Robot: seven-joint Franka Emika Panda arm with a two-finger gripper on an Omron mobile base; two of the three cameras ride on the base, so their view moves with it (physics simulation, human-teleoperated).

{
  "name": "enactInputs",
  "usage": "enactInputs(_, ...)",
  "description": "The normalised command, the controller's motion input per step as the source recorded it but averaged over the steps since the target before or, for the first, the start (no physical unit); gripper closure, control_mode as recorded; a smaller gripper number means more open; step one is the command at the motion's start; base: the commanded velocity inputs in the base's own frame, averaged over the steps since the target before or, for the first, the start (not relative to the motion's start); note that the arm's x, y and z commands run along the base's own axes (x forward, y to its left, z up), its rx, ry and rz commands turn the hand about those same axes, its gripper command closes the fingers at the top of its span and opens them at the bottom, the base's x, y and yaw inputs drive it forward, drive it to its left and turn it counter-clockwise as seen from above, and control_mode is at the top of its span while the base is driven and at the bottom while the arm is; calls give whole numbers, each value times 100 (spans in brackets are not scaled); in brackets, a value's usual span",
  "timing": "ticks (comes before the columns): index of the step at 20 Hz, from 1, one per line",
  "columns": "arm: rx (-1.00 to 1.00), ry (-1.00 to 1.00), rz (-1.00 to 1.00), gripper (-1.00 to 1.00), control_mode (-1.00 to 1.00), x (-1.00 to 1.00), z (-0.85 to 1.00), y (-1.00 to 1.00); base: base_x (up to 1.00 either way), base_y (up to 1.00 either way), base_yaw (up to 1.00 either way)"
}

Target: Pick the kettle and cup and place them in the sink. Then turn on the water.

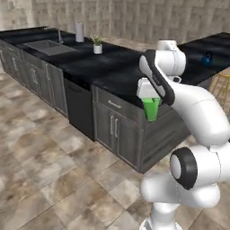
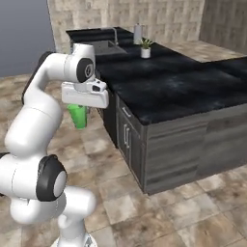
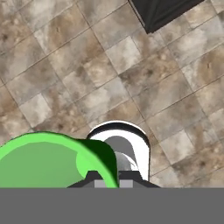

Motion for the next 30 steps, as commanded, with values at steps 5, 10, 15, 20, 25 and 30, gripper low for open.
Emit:
enactInputs(5,0,0,0,100,100,0,0,0,23,86,-72)
enactInputs(10,0,0,0,100,100,0,0,0,32,100,-64)
enactInputs(15,0,0,0,100,100,0,0,0,31,100,-57)
enactInputs(20,0,0,0,100,100,0,0,0,3,100,-42)
enactInputs(25,0,0,0,100,100,0,0,0,5,100,-23)
enactInputs(30,0,0,0,100,100,0,0,0,8,100,-17)
